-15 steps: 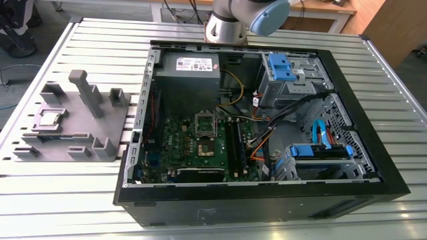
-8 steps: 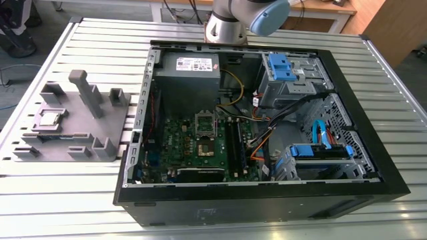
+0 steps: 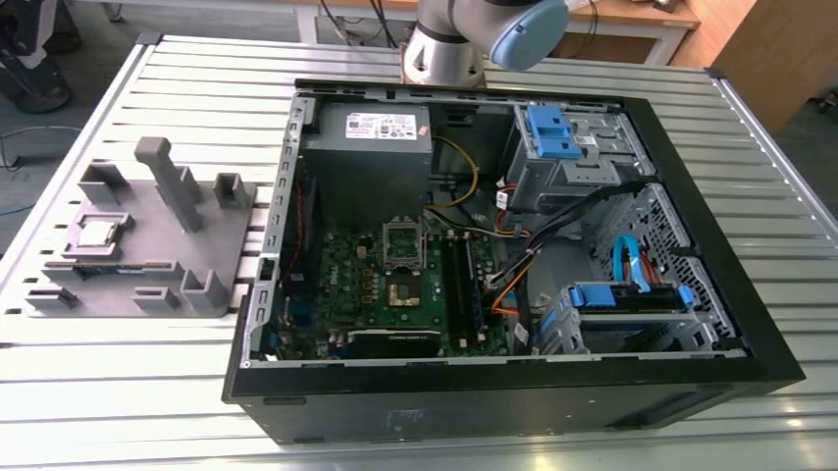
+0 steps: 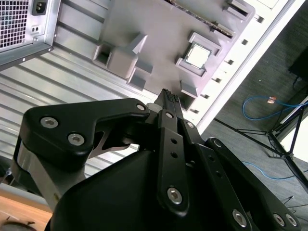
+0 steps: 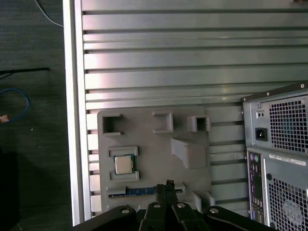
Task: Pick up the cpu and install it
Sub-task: 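Reach for the cpu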
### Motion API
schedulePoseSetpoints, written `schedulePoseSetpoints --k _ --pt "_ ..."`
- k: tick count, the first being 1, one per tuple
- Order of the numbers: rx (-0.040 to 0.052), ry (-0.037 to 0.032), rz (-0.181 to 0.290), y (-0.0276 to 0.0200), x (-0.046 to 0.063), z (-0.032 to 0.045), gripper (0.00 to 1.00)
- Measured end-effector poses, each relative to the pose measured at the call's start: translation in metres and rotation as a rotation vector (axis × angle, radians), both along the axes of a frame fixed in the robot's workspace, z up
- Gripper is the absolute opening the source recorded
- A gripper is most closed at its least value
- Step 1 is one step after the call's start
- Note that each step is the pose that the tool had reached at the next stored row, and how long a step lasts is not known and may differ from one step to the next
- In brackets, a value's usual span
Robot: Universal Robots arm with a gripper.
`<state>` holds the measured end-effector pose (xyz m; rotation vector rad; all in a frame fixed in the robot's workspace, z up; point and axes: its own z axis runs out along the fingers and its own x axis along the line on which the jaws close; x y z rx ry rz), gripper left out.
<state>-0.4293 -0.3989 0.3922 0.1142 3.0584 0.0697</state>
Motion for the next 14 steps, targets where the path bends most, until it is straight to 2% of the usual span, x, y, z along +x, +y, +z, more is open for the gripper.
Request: schedulePoseSetpoints --k 14 --pt "0.0 -0.0014 0.0 0.0 -0.0066 0.0 0.11"
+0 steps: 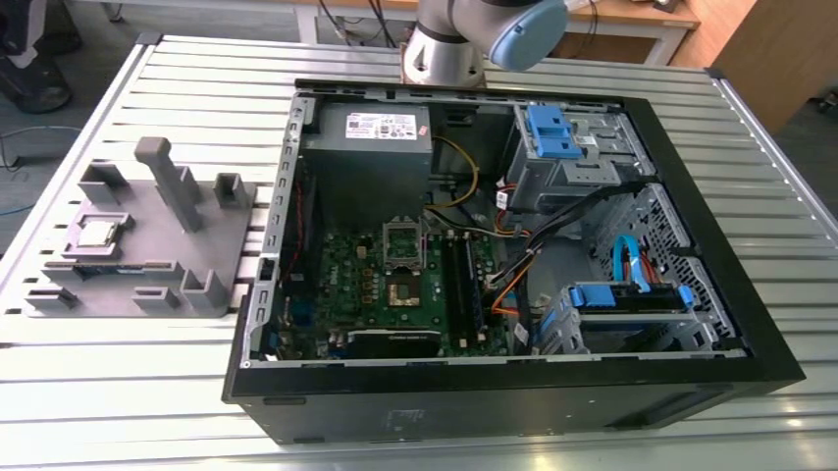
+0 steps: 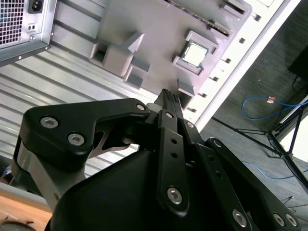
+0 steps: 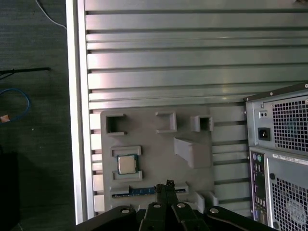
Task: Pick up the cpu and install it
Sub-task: 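Reach for the cpu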
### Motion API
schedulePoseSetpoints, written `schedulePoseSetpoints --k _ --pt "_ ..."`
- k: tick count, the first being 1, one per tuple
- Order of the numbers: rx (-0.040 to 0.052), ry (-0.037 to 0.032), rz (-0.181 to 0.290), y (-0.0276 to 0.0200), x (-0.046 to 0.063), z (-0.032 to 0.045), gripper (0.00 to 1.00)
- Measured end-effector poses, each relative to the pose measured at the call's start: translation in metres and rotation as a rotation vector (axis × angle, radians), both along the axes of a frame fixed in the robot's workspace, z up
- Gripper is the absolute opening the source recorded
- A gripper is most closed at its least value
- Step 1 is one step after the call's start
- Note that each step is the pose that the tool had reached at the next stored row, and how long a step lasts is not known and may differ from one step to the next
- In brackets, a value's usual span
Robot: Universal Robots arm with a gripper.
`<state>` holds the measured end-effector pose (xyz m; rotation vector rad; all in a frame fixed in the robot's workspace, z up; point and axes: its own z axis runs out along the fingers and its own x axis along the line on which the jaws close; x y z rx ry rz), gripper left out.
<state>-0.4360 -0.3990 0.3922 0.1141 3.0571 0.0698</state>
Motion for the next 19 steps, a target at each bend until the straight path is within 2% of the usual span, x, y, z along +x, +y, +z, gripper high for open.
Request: schedulePoseSetpoints --k 19 --pt "0.0 -0.0019 0.0 0.0 -0.009 0.0 0.11"
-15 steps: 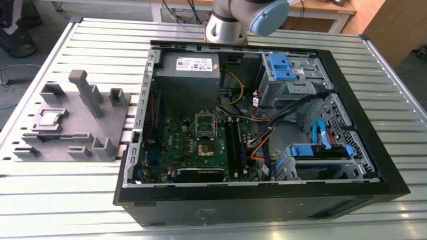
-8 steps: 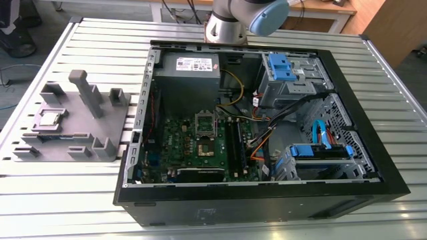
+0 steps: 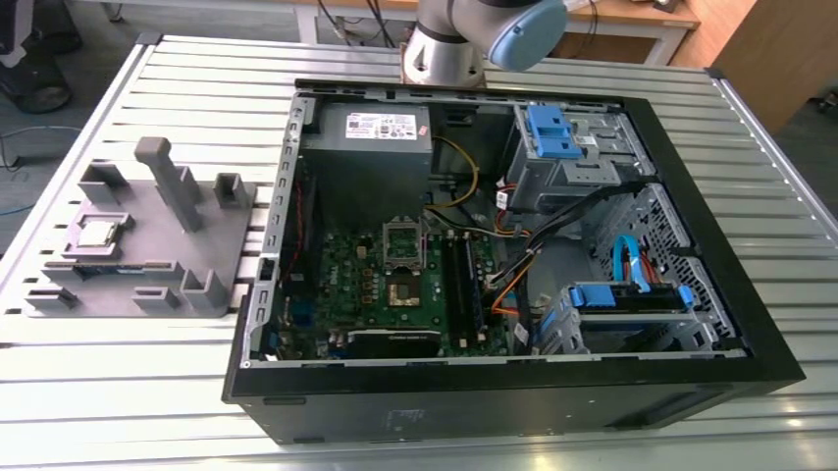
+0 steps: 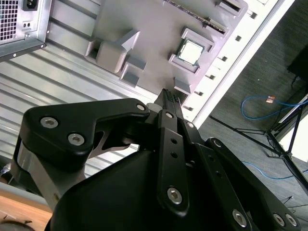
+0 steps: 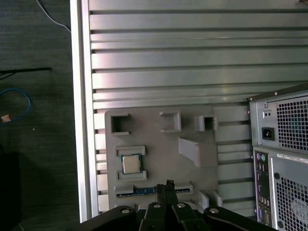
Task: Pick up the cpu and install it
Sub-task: 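Reach for the cpu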
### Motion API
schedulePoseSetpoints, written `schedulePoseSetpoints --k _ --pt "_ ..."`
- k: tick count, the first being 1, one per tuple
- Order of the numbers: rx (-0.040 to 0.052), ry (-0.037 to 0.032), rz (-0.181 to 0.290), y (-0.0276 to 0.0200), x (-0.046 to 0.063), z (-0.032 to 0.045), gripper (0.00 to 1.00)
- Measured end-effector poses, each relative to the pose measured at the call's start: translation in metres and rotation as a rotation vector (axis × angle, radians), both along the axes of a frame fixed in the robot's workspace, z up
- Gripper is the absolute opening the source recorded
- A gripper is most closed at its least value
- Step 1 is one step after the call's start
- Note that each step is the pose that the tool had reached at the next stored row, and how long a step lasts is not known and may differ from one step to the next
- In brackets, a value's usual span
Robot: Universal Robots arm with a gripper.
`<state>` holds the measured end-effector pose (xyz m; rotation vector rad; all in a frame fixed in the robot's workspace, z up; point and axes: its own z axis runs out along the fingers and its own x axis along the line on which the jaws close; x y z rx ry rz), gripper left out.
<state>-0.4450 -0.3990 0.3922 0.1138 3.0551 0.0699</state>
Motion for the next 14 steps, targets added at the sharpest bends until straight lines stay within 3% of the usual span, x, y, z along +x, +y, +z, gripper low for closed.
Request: schedulePoseSetpoints --k 14 --pt "0.0 -0.0011 0.0 -0.0006 -0.005 -0.0008 0.11"
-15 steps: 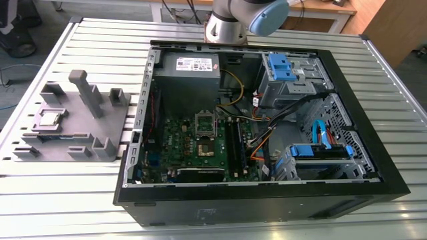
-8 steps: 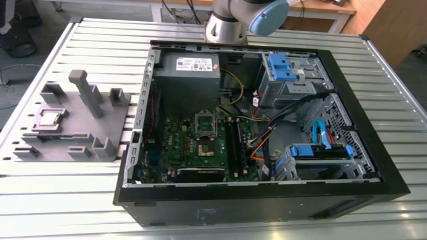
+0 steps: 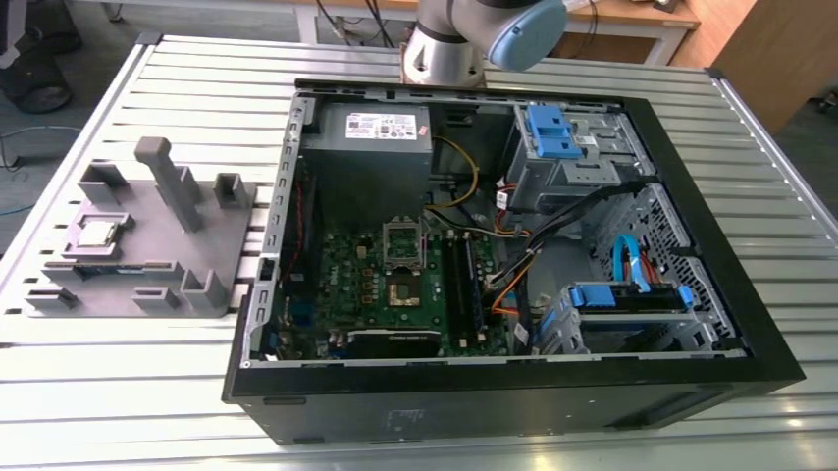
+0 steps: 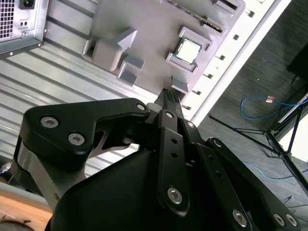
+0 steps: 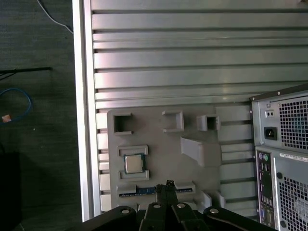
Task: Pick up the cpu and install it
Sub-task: 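Reach for the cpu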
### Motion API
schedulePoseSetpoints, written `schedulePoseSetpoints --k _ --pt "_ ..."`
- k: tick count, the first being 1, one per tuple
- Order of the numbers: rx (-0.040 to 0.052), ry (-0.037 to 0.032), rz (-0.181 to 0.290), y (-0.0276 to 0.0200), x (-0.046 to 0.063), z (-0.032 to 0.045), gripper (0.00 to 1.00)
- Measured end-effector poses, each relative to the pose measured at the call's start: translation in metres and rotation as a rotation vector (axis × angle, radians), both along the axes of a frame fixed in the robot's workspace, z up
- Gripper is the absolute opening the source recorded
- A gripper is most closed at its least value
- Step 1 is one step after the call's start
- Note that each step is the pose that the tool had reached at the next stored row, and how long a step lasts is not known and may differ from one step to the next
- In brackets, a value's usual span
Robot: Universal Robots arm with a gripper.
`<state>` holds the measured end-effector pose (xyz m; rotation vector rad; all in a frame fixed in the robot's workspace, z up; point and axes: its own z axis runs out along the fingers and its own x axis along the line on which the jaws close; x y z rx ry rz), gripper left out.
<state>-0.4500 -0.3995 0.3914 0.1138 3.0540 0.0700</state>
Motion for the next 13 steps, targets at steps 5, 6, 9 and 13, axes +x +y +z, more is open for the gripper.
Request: schedulePoseSetpoints --k 5,6,9,13 --pt "-0.0001 0.0001 0.0 -0.0026 0.0 -0.0027 0.11" --pt "0.0 0.0 0.0 -0.0029 0.0 -0.0032 0.11" --pt "0.0 0.0001 0.0 -0.0037 0.0 -0.0039 0.11" --pt "-0.0001 0.0002 0.0 -0.0042 0.0 -0.0046 0.11"
